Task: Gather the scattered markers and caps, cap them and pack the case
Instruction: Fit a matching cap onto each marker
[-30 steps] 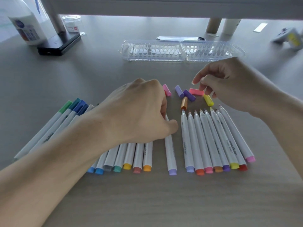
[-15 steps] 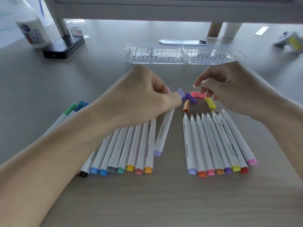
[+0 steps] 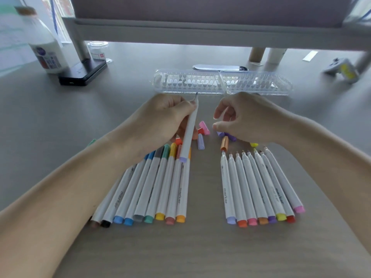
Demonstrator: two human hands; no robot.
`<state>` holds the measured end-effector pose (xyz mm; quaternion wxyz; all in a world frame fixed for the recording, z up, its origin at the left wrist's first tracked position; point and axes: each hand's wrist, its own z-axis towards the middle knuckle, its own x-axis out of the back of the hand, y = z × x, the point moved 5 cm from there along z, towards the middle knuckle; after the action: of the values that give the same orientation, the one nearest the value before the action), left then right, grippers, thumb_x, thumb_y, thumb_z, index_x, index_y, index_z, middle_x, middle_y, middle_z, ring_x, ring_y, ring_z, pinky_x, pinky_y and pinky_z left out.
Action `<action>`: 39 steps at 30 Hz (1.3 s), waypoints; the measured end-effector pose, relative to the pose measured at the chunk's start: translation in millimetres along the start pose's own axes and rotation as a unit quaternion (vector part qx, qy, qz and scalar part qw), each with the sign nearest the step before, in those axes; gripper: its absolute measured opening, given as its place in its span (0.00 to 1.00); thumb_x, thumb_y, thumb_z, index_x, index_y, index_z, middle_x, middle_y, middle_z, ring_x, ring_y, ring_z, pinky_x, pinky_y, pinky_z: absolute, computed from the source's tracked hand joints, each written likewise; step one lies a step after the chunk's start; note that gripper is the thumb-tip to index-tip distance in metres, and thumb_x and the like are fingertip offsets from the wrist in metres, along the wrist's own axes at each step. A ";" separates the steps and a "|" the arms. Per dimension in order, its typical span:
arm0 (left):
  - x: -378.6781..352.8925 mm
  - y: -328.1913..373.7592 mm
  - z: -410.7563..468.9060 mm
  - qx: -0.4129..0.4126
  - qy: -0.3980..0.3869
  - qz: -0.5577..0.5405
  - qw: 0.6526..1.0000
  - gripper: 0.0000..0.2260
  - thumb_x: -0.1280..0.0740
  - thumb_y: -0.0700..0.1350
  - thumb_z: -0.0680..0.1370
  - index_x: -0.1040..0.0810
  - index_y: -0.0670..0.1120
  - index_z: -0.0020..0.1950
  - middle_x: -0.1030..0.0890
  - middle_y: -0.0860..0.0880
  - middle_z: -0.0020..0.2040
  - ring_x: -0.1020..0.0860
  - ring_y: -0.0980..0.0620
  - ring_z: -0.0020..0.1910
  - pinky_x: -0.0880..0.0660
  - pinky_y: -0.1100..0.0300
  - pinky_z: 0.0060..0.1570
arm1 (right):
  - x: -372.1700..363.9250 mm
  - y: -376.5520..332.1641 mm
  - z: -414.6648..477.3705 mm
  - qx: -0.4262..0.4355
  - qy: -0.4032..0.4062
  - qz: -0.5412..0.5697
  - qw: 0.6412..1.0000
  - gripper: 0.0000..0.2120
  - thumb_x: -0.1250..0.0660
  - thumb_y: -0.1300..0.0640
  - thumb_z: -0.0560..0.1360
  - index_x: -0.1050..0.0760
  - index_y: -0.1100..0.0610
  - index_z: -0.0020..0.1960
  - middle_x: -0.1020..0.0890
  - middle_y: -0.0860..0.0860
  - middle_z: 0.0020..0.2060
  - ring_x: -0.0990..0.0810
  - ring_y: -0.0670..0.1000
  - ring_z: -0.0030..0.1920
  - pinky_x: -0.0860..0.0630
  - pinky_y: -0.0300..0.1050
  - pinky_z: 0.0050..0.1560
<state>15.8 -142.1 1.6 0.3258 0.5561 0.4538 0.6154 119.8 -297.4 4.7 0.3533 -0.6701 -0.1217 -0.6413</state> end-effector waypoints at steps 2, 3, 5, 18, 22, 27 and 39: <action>-0.3 1.0 -1.3 0.000 -0.008 -0.006 1.000 0.16 0.39 0.50 0.86 0.20 0.41 0.47 0.15 0.45 0.36 0.19 0.51 0.35 0.25 0.55 0.41 | -2.6 -1.8 4.2 0.007 -0.003 -0.016 1.000 0.09 0.26 0.48 0.74 0.19 0.49 0.53 0.21 0.40 0.38 0.25 0.37 0.39 0.33 0.33 0.38; -0.5 1.4 -1.8 0.000 -0.012 -0.007 1.000 0.17 0.39 0.50 0.86 0.20 0.39 0.49 0.15 0.47 0.34 0.18 0.52 0.35 0.25 0.57 0.39 | -3.9 -2.5 5.4 0.009 -0.003 -0.021 1.000 0.09 0.26 0.49 0.74 0.19 0.50 0.52 0.21 0.40 0.37 0.26 0.37 0.39 0.34 0.33 0.37; -1.1 2.1 -2.4 -0.004 -0.016 -0.013 1.000 0.17 0.39 0.49 0.86 0.20 0.36 0.51 0.15 0.49 0.33 0.18 0.56 0.32 0.26 0.65 0.34 | -6.2 -2.7 7.4 0.008 -0.010 -0.020 1.000 0.07 0.26 0.50 0.74 0.19 0.50 0.51 0.21 0.41 0.37 0.25 0.38 0.39 0.33 0.35 0.37; 2.7 0.2 -2.2 0.006 -0.025 -0.007 1.000 0.14 0.38 0.47 0.85 0.17 0.41 0.50 0.16 0.52 0.34 0.20 0.61 0.30 0.26 0.71 0.30 | 14.0 -0.9 -15.6 -0.011 0.015 0.344 0.939 0.10 0.34 0.63 0.81 0.16 0.53 0.49 0.14 0.46 0.37 0.23 0.46 0.38 0.26 0.39 0.42; 1.0 3.7 -5.3 -0.020 -0.013 0.061 0.998 0.10 0.35 0.47 0.84 0.15 0.47 0.50 0.14 0.54 0.38 0.19 0.58 0.33 0.24 0.68 0.34 | 7.4 8.1 -34.7 -0.050 0.020 0.472 0.880 0.04 0.33 0.64 0.80 0.19 0.61 0.49 0.11 0.53 0.45 0.18 0.47 0.41 0.18 0.39 0.49; 0.8 5.6 -7.1 -0.066 0.016 0.134 0.989 0.07 0.33 0.50 0.82 0.15 0.52 0.48 0.14 0.52 0.44 0.17 0.51 0.46 0.22 0.49 0.55 | 0.1 21.1 -41.6 -0.087 0.061 0.510 0.853 0.03 0.31 0.62 0.79 0.19 0.61 0.48 0.12 0.55 0.47 0.15 0.48 0.42 0.16 0.41 0.51; -1.4 9.6 -11.1 -0.110 0.002 0.162 0.981 0.09 0.32 0.49 0.81 0.13 0.54 0.45 0.16 0.53 0.40 0.20 0.51 0.40 0.27 0.59 0.39 | -2.2 16.7 -41.8 -0.057 0.066 0.485 0.870 0.02 0.29 0.62 0.77 0.18 0.59 0.47 0.11 0.56 0.45 0.15 0.51 0.43 0.16 0.44 0.53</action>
<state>6.2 -149.1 10.2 0.2798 0.5815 0.2877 0.7077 97.4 -335.1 -5.7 0.5883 -0.6202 0.2787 -0.4378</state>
